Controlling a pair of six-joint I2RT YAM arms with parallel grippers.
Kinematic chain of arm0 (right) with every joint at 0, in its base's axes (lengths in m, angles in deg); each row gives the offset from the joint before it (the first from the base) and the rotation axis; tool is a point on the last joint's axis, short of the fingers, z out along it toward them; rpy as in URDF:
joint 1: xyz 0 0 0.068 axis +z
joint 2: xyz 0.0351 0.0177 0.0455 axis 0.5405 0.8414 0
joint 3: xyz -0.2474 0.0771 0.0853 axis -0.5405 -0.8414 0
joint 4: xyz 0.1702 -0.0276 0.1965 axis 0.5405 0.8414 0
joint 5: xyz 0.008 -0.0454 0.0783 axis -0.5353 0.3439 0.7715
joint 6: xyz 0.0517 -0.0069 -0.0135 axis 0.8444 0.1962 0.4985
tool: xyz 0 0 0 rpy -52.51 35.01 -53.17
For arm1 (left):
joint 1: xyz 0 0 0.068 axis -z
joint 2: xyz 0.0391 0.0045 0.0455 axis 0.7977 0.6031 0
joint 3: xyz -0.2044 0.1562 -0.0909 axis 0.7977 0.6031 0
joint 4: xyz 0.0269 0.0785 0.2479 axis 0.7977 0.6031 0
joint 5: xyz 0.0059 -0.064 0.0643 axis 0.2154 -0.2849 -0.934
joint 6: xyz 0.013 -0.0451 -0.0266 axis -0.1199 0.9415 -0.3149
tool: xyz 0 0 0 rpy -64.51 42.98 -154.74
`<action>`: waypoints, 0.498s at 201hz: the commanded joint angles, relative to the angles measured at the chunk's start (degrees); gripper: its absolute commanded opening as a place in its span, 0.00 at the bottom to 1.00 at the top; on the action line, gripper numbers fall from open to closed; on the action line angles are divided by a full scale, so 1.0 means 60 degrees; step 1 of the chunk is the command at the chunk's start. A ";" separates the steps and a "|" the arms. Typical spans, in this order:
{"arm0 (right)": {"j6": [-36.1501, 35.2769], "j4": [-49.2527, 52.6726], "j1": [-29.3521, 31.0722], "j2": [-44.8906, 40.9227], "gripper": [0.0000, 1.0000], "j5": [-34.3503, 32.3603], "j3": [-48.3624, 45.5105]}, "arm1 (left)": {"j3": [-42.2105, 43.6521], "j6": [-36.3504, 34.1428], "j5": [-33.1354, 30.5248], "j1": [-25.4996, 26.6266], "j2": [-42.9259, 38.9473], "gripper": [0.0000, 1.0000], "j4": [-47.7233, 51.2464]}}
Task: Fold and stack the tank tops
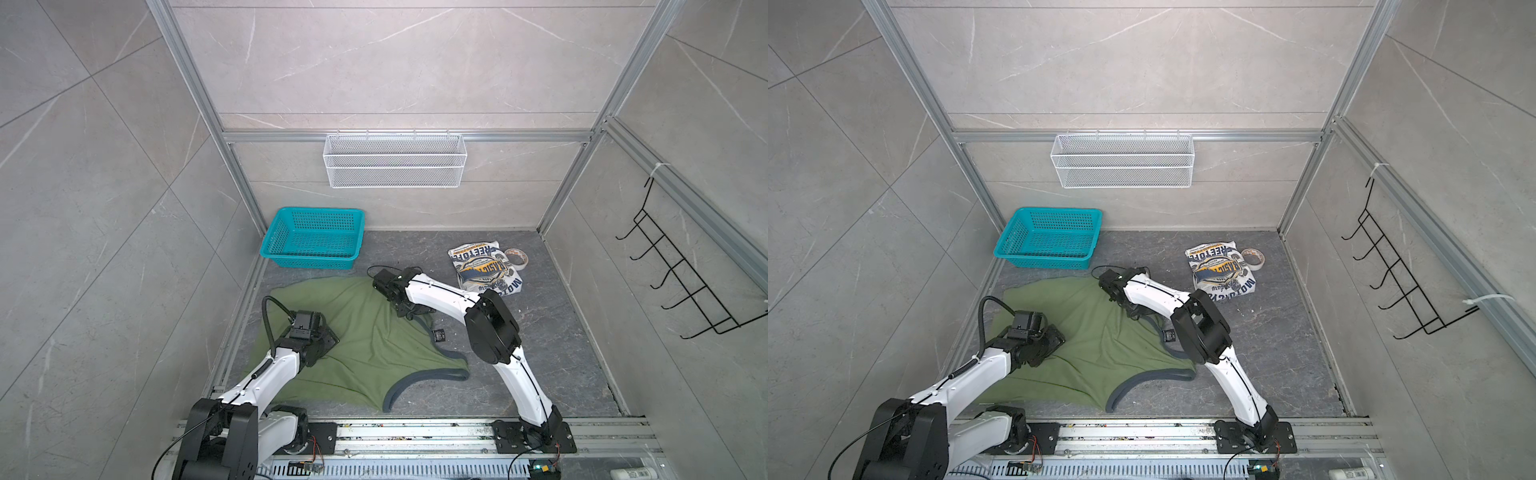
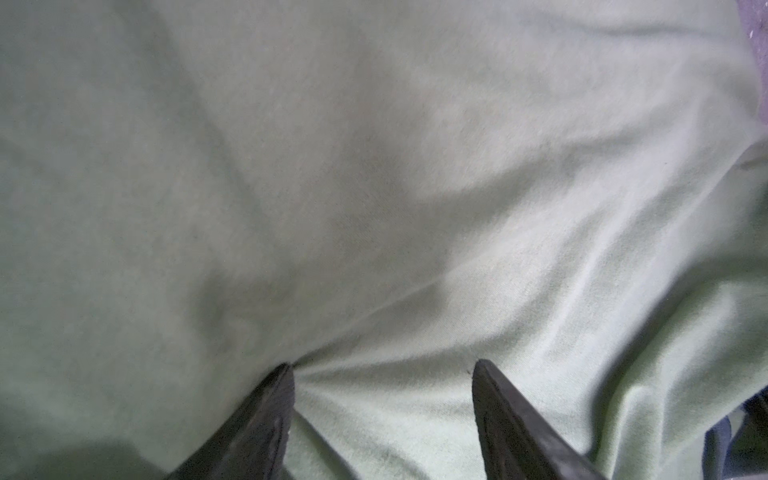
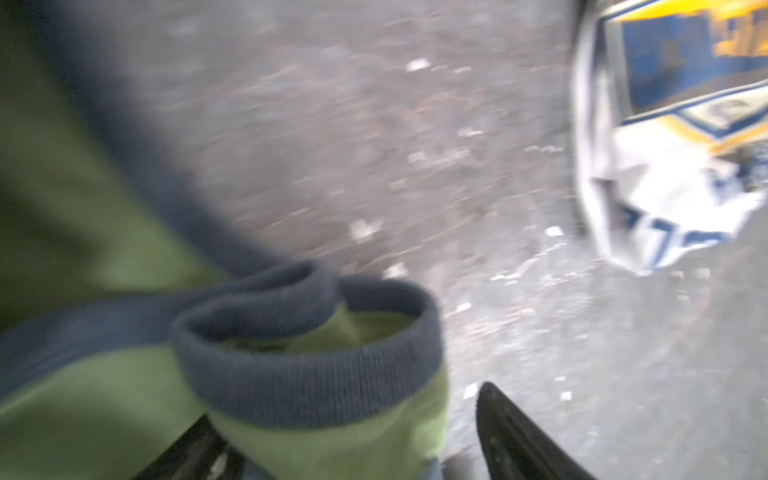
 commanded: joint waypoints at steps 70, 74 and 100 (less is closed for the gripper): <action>-0.1342 -0.1769 -0.2140 -0.3988 0.71 0.0262 -0.3750 | 0.0308 0.0142 -0.0033 -0.0067 0.0153 0.71 0.0529; -0.1435 -0.1979 -0.2127 -0.4129 0.71 0.0581 -0.3870 | 0.0305 0.0134 -0.0023 -0.0070 0.0162 0.71 0.0525; -0.1582 -0.2908 -0.1762 -0.4607 0.66 0.2195 -0.4292 | 0.0281 0.0140 -0.0006 -0.0067 0.0195 0.71 0.0522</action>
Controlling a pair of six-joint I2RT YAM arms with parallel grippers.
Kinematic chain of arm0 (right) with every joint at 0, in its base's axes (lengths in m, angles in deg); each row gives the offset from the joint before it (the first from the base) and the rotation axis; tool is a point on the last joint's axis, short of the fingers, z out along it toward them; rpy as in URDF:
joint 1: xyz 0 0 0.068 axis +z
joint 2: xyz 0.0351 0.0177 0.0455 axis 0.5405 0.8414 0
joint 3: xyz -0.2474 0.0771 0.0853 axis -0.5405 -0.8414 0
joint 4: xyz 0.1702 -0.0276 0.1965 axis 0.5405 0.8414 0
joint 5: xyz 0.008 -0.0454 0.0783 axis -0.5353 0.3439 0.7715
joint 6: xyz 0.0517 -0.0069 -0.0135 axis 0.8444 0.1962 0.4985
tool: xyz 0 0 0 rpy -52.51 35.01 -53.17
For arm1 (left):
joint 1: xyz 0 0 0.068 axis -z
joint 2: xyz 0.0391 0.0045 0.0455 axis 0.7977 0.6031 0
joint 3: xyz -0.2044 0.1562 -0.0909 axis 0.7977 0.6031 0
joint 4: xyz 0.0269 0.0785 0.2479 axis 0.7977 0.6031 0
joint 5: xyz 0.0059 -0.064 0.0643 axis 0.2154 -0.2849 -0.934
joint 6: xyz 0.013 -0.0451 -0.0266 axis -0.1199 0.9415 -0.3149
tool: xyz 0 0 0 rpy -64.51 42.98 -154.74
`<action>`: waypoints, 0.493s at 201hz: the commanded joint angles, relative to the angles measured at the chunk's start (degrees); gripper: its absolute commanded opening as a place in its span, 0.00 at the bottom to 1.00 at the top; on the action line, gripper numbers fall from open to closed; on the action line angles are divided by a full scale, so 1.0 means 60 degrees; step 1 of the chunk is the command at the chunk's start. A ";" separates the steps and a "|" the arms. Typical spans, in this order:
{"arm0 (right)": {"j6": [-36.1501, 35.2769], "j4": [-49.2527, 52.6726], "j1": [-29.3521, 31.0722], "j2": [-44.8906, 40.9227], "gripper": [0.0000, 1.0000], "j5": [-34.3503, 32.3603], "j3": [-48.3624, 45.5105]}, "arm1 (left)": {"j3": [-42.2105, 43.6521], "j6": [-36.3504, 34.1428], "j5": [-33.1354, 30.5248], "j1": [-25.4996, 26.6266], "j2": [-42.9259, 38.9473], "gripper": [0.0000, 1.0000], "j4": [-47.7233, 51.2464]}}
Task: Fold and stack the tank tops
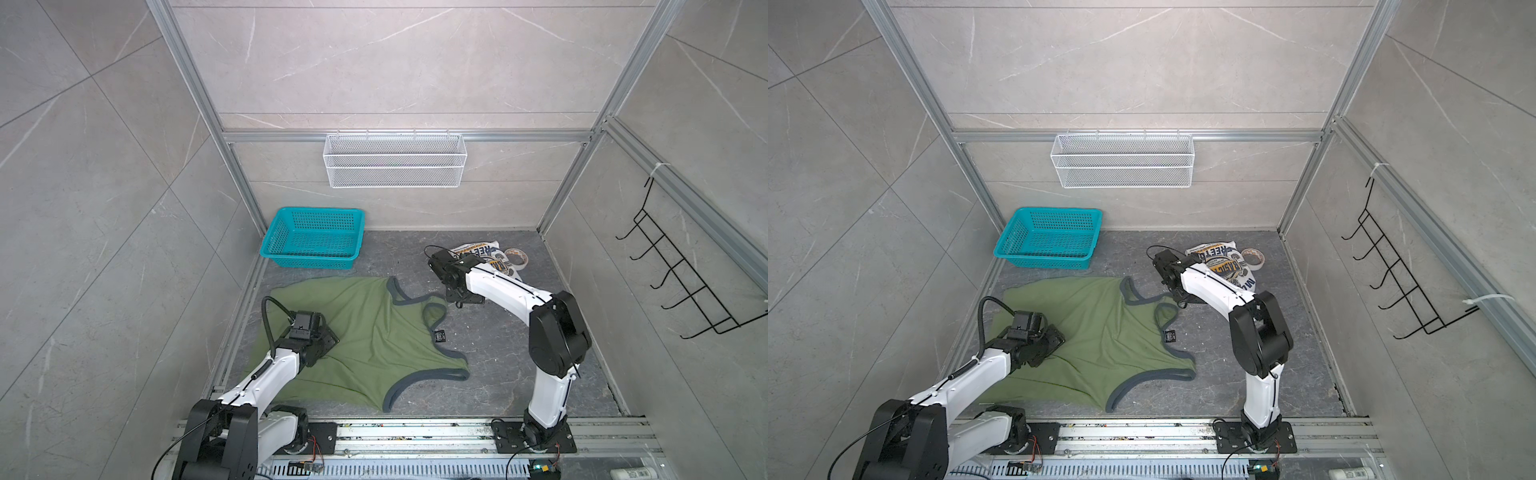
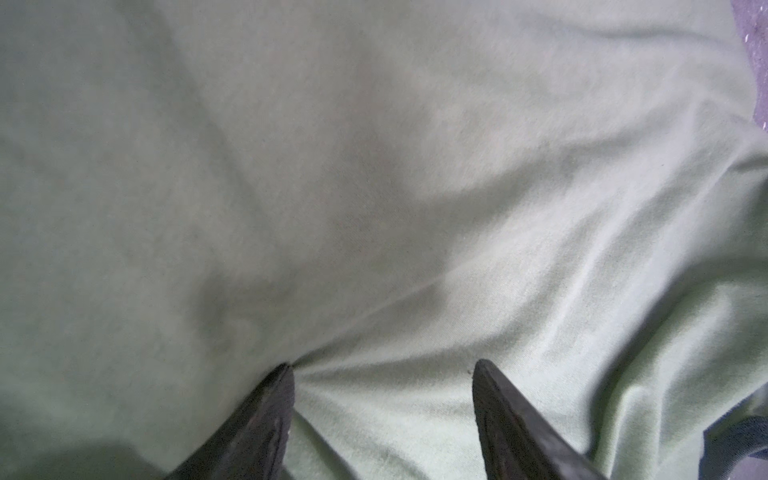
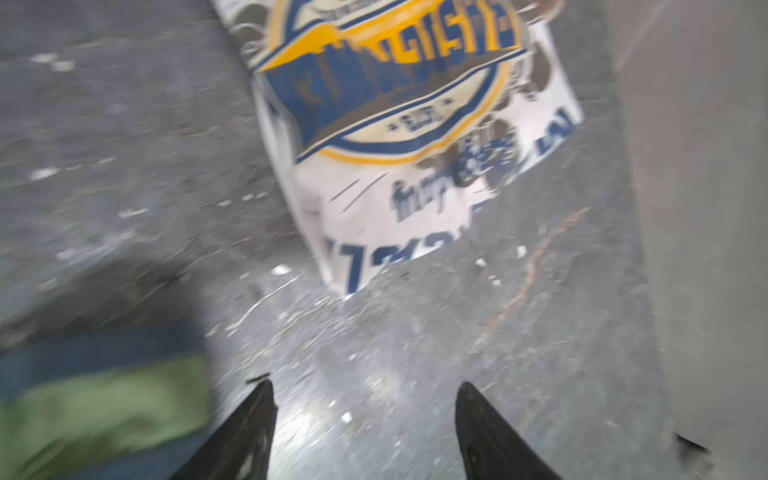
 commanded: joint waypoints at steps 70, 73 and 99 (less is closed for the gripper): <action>-0.0241 -0.0941 0.1099 0.1551 0.66 0.2265 0.1226 | 0.0293 0.0103 0.0002 -0.0071 0.0217 0.72 0.0548; -0.0234 -0.0909 0.1099 0.1635 0.66 0.2249 0.1286 | 0.0302 0.0097 0.0001 -0.0067 0.0217 0.72 0.0548; -0.0159 -0.0568 0.1099 0.2189 0.57 0.1839 0.1659 | 0.0298 0.0096 -0.0005 -0.0071 0.0209 0.72 0.0546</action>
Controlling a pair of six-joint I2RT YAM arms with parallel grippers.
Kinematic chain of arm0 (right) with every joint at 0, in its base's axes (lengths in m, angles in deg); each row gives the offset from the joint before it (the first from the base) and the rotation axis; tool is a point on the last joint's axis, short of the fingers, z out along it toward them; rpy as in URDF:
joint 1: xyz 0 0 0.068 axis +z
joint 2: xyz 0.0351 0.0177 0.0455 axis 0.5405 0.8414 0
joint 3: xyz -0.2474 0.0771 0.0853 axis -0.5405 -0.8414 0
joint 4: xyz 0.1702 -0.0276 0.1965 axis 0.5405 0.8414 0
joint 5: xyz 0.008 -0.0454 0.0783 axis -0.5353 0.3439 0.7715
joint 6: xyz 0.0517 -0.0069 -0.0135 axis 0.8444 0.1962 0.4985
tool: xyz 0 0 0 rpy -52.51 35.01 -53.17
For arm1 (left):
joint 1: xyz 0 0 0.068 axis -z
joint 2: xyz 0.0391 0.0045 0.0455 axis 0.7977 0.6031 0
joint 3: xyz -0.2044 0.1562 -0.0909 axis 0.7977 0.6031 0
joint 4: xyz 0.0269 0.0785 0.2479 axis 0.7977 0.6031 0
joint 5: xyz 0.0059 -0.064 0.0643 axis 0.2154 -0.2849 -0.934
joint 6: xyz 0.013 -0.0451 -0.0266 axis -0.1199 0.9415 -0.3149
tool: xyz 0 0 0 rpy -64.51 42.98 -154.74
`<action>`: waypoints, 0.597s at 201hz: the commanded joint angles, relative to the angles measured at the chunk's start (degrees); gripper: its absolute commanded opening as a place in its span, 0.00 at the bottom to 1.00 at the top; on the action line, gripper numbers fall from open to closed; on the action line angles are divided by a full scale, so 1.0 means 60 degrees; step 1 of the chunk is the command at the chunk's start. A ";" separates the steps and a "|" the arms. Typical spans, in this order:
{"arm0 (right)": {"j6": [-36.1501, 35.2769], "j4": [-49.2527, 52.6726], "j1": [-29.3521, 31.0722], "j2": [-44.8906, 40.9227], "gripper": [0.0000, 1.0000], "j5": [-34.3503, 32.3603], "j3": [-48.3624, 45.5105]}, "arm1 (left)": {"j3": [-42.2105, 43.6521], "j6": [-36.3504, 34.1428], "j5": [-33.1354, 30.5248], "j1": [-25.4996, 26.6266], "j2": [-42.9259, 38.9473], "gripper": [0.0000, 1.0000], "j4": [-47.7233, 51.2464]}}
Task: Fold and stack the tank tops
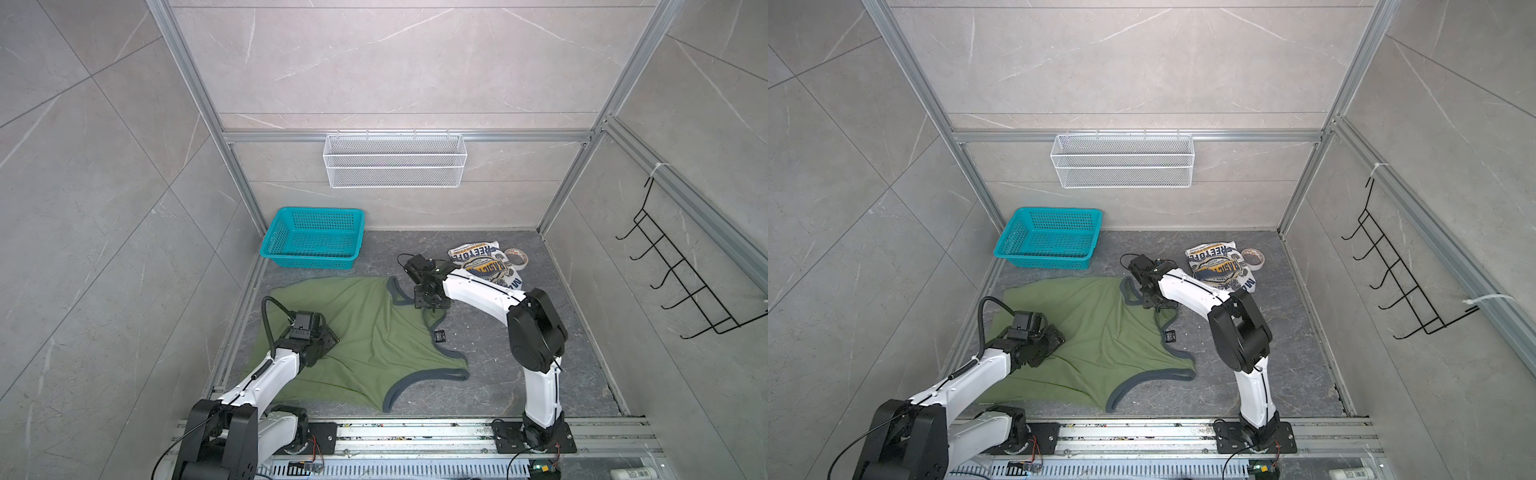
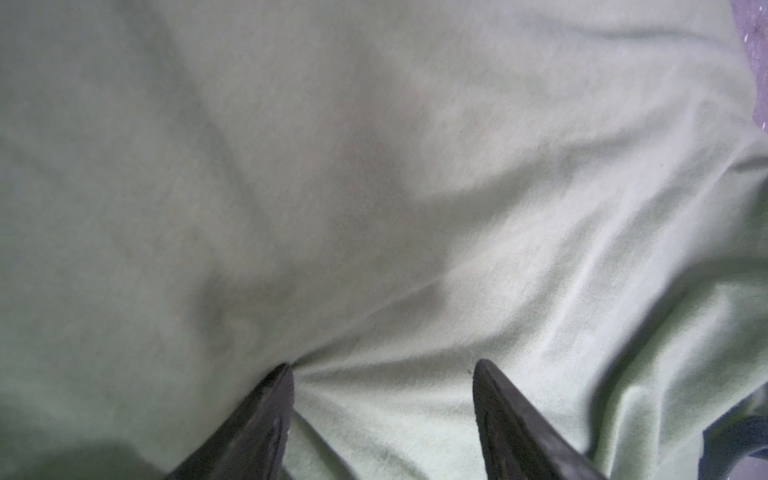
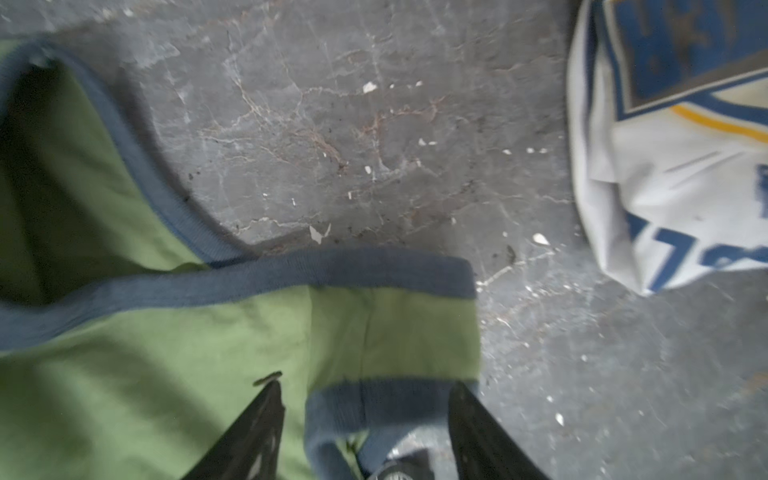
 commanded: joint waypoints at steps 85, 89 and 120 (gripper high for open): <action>0.0001 0.0671 -0.0211 -0.0761 0.02 -0.1481 -0.0206 | 0.0286 0.0122 -0.0067 -0.0084 0.0224 0.72 0.0600; -0.0007 0.0638 -0.0297 -0.0862 0.02 -0.1451 -0.0298 | 0.0279 0.0125 -0.0065 -0.0077 0.0216 0.72 0.0603; -0.0501 -0.0529 -0.1352 -0.2104 0.02 -0.0353 -0.1592 | 0.0333 0.0160 -0.0094 -0.0081 0.0136 0.72 0.0611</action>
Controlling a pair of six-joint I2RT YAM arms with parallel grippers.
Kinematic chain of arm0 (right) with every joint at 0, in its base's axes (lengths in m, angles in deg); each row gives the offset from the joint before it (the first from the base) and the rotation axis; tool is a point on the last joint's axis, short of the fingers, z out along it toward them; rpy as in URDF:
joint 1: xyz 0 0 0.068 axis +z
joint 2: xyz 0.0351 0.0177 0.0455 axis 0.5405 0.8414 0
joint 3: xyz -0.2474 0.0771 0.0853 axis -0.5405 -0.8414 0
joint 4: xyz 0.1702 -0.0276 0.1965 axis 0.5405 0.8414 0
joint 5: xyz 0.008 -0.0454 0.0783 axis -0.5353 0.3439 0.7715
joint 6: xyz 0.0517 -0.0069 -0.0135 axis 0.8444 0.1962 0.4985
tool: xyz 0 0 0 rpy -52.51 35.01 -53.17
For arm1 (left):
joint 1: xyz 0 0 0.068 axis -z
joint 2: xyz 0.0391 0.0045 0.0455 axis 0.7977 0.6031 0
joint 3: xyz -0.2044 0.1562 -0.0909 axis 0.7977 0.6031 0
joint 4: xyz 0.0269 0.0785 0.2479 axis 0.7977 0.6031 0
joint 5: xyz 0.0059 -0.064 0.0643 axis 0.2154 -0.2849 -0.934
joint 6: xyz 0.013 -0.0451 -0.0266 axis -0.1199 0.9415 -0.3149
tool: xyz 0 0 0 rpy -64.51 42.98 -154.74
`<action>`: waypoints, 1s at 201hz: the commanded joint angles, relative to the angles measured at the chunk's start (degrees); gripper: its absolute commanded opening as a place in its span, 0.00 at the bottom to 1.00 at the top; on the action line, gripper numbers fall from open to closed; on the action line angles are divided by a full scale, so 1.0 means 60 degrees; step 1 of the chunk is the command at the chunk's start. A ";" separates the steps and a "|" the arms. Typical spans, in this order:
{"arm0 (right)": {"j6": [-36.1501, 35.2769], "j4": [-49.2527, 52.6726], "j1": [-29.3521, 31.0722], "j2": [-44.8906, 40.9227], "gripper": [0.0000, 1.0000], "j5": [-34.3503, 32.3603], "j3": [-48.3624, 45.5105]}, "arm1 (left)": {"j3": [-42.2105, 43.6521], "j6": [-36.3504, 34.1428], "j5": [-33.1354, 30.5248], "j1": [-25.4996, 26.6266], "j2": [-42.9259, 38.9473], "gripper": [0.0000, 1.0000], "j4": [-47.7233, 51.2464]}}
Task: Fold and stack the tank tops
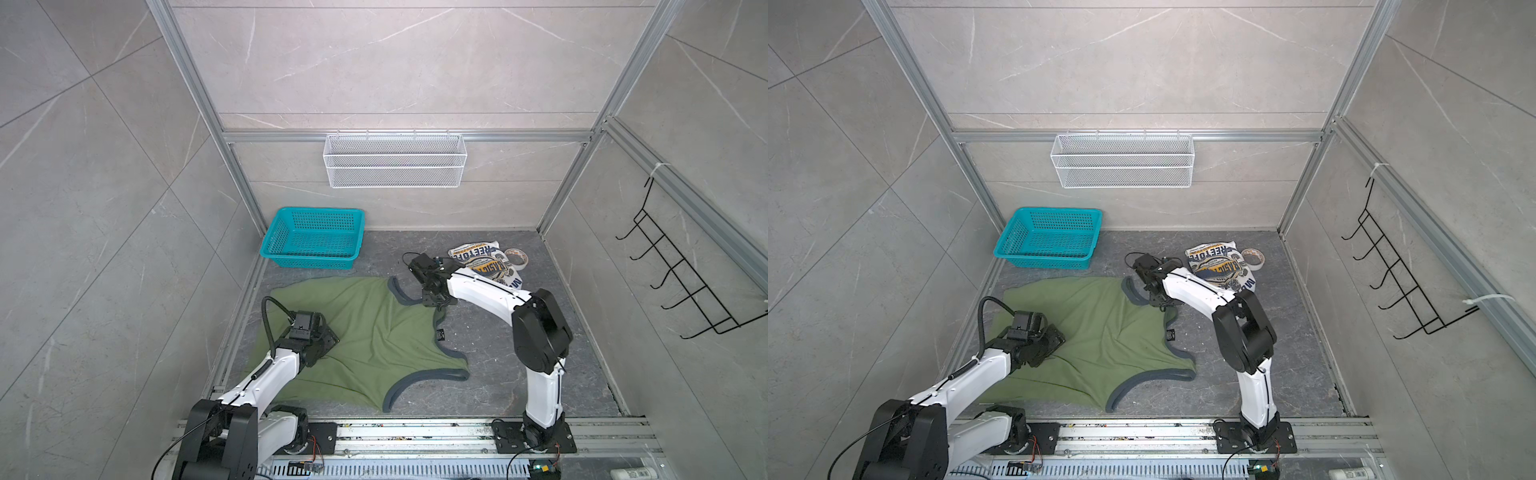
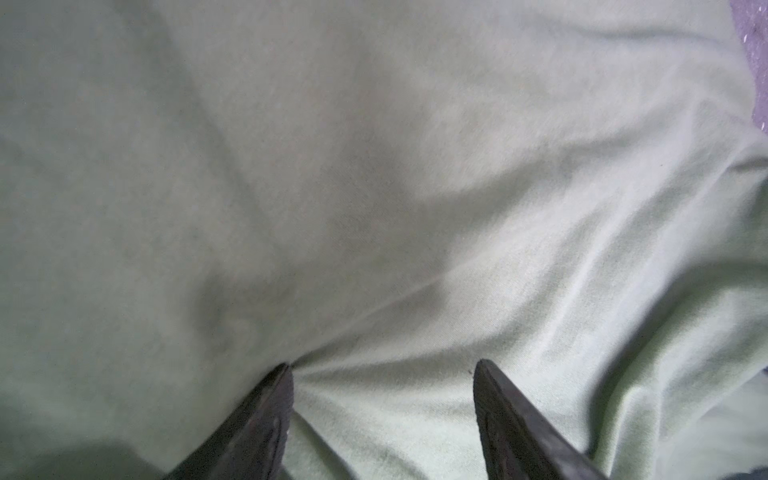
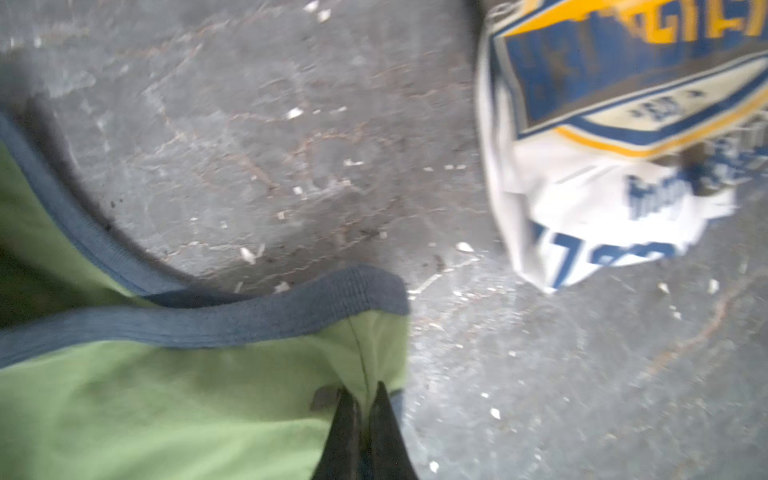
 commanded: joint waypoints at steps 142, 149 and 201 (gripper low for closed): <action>-0.1080 -0.0578 -0.2340 -0.1095 0.66 0.1507 -0.1129 | -0.0957 -0.1146 0.2045 0.0085 -0.0644 0.75 0.1413; -0.1094 -0.0443 -0.2245 -0.1422 0.66 0.1502 -0.1289 | -0.1230 -0.1247 0.1912 0.0185 -0.0797 0.75 0.1739; -0.0022 0.0115 -0.0141 -0.3770 0.63 0.1991 -0.3860 | -0.2001 -0.1385 0.1115 0.1452 -0.0856 0.75 0.2661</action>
